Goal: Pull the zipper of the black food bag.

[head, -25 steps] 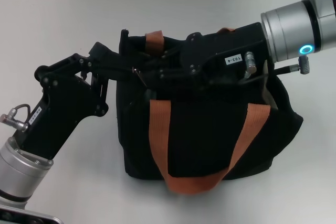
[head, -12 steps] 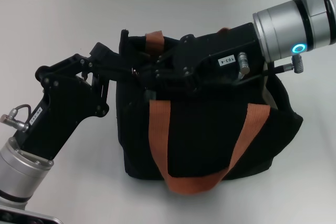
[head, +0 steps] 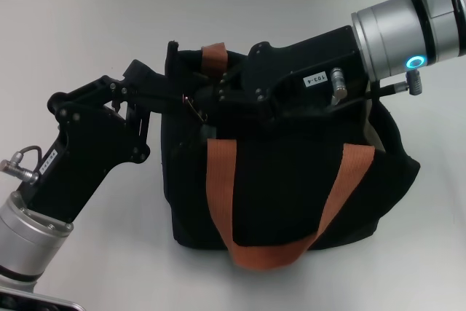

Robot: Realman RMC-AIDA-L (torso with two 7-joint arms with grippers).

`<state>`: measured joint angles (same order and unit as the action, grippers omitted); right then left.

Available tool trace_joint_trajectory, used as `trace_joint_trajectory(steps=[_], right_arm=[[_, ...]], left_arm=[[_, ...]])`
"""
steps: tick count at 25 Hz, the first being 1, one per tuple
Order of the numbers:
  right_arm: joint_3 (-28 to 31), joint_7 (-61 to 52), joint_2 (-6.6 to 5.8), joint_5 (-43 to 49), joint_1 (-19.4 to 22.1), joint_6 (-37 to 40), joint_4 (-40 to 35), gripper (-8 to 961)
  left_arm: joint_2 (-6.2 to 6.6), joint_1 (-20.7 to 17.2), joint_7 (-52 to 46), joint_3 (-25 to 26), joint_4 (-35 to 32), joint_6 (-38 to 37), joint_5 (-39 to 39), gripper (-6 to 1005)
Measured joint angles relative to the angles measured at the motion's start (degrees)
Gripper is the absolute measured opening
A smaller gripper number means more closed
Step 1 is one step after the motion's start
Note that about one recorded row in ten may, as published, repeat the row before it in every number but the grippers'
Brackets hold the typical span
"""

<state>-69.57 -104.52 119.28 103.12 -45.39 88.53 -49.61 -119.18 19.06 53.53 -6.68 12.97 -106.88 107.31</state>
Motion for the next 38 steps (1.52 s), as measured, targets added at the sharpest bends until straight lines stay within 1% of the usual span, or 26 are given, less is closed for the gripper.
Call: trace_joint_trajectory(steps=[4, 11, 18, 23, 26, 34, 36, 38], right_arm=[[0.2, -0.1, -0.13, 0.0, 0.0, 0.0, -0.1, -2], [0.0, -3.4, -0.72, 0.1, 0.0, 1.2, -0.2, 50], [-0.3, -3.6, -0.35, 0.9, -0.4, -0.1, -0.2, 103], [-1.9, -4.1, -0.24, 1.0, -1.0, -1.1, 0.0, 307], [-3.2, -4.5, -0.15, 1.0, -1.3, -2.5, 0.2, 315], [-3.0, -4.4, -0.05, 0.5, -1.0, -2.7, -0.9, 338], [-2.9, -4.4, -0.03, 0.4, -0.9, -2.5, -1.3, 169], [-2.9, -4.3, -0.02, 0.3, -0.8, -2.5, -1.5, 139]], left_arm=[[0.0, -0.2, 0.0, -0.1, 0.0, 0.1, 0.0, 57], [0.0, -0.3, 0.0, 0.1, -0.1, 0.2, 0.0, 58], [0.0, -0.1, 0.0, 0.2, -0.1, -0.1, 0.0, 60], [0.0, 0.0, 0.0, 0.1, -0.1, -0.1, 0.0, 61], [0.0, 0.0, 0.0, 0.0, -0.1, -0.1, 0.0, 61], [0.0, -0.3, 0.0, 0.0, -0.1, -0.2, 0.0, 63], [0.0, -0.3, 0.0, 0.0, -0.1, -0.3, 0.0, 63], [0.0, -0.3, 0.0, 0.0, -0.1, -0.3, 0.0, 64]])
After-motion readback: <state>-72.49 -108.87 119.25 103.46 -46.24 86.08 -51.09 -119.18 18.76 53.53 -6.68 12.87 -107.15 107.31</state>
